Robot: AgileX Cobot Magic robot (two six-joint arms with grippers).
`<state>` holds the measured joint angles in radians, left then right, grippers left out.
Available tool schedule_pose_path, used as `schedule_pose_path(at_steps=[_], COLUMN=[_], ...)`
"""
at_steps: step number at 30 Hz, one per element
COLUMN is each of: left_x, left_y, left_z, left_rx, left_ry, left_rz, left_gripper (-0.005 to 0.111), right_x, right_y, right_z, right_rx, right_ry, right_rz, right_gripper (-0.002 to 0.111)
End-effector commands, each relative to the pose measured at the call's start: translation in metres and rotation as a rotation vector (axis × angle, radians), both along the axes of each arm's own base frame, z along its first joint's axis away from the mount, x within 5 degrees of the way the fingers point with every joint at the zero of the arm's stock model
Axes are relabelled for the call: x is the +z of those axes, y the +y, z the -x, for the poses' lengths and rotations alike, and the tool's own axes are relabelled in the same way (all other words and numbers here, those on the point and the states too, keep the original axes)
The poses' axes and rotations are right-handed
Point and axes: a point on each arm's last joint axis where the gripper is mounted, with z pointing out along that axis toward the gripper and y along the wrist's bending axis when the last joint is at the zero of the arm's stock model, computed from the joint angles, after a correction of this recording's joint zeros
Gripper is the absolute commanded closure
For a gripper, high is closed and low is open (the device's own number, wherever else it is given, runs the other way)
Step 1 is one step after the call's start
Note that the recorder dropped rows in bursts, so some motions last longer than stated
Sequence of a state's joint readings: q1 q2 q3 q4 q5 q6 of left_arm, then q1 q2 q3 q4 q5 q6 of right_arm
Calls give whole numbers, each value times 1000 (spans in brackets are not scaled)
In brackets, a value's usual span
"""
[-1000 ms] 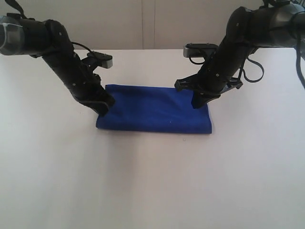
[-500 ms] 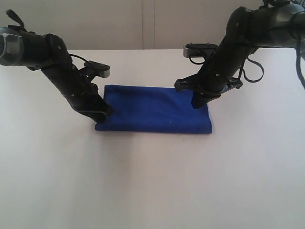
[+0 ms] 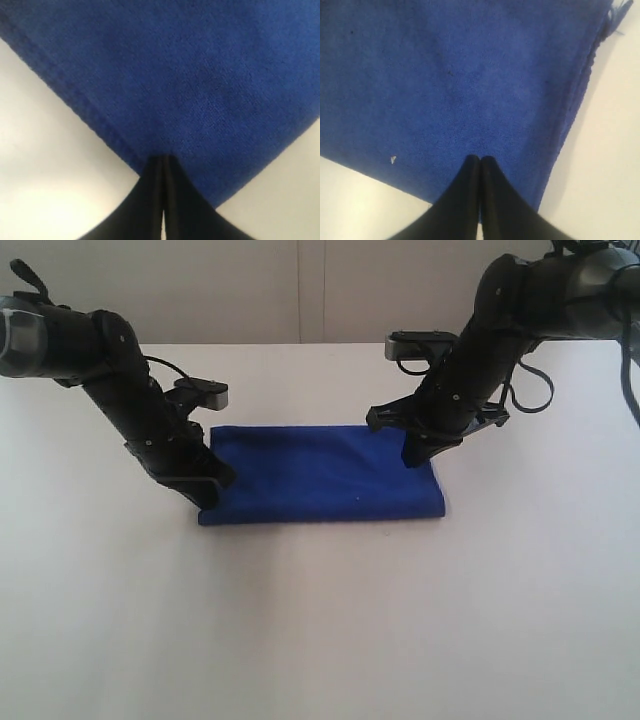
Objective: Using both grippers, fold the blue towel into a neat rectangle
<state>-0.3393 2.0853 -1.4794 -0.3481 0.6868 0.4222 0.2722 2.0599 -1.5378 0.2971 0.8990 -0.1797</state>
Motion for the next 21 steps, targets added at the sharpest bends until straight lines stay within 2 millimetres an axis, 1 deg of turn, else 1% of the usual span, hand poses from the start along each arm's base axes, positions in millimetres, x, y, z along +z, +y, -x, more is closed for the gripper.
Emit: schedule_pose_path(at_steps=[1, 2, 5, 9, 10, 12, 14, 15, 16, 17, 18, 21], left_x=[6, 14, 29, 43, 43, 40, 29, 18, 15, 5, -2, -7], left_y=[-1, -2, -2, -2, -3, -8, -14, -18, -18, -18, -18, -18], left_z=[5, 5, 4, 5, 5, 5, 5, 5, 4, 3, 3, 3], left_rx=[13, 23, 34, 52, 56, 73, 45, 40, 39, 40, 40, 39], left_ry=[25, 2, -53, -98, -95, -73, -54, -30, -24, -1, 12, 27], left_rz=[26, 44, 62, 92, 100, 143, 153, 146, 141, 132, 125, 120], left_gripper=[107, 107, 107, 107, 107, 107, 107, 107, 107, 107, 107, 107], right_x=[5, 11, 17, 16, 16, 16, 13, 8, 5, 1, 0, 1], right_y=[-3, -3, -3, -3, -3, -3, -3, -4, -4, -5, -5, 2], right_z=[4, 5, 6, 6, 6, 6, 6, 7, 8, 10, 11, 11], right_rx=[-16, -19, -19, -19, -19, -20, -29, -39, -42, -48, -51, -78], right_ry=[31, 17, 2, 4, 4, 0, -9, -9, -9, -2, 3, 12], right_rz=[0, -4, -8, -8, -8, -9, -11, -11, -11, -11, -15, -80], right_gripper=[108, 108, 108, 108, 108, 108, 108, 108, 108, 108, 108, 108])
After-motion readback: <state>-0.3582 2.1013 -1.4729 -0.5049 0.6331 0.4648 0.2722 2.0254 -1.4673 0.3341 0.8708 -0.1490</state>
